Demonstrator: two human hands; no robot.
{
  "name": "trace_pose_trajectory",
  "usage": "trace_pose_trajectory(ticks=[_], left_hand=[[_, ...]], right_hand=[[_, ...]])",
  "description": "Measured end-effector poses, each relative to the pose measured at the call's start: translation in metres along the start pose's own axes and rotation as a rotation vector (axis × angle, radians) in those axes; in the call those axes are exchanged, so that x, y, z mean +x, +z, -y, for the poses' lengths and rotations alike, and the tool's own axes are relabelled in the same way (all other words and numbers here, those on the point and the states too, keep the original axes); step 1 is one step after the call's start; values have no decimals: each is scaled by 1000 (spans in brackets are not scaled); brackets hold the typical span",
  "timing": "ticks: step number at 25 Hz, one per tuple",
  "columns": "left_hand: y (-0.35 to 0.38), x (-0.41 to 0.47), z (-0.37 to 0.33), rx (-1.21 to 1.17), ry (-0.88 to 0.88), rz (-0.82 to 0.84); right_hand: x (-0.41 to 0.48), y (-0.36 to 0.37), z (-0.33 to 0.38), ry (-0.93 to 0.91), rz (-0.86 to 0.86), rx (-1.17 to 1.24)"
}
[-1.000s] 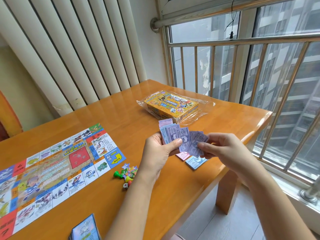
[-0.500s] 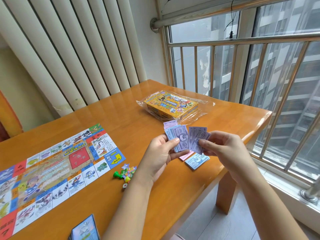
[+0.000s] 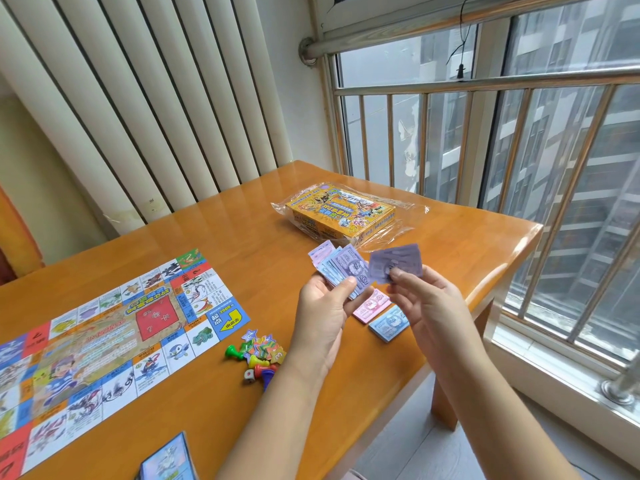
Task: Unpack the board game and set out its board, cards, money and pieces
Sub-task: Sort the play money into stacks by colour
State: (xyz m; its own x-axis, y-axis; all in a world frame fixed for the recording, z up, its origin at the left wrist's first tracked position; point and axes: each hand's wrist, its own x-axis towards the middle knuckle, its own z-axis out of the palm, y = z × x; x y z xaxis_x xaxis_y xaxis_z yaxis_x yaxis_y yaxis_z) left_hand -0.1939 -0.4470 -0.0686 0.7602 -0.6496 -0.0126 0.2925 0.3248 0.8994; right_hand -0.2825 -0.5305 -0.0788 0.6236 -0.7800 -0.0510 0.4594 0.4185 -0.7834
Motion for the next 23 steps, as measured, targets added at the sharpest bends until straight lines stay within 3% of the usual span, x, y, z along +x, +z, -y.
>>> trace_pose_trajectory(ticks=[10, 16, 23], left_hand=[[1, -1, -4, -40, 84, 10], [-1, 0, 0, 100, 109, 1], [-5, 5, 4, 130, 112, 0]], right_hand=[[-5, 12, -19, -157, 34, -431], [2, 2, -2, -519, 7, -1019], [-2, -3, -8, -373, 49, -1015]])
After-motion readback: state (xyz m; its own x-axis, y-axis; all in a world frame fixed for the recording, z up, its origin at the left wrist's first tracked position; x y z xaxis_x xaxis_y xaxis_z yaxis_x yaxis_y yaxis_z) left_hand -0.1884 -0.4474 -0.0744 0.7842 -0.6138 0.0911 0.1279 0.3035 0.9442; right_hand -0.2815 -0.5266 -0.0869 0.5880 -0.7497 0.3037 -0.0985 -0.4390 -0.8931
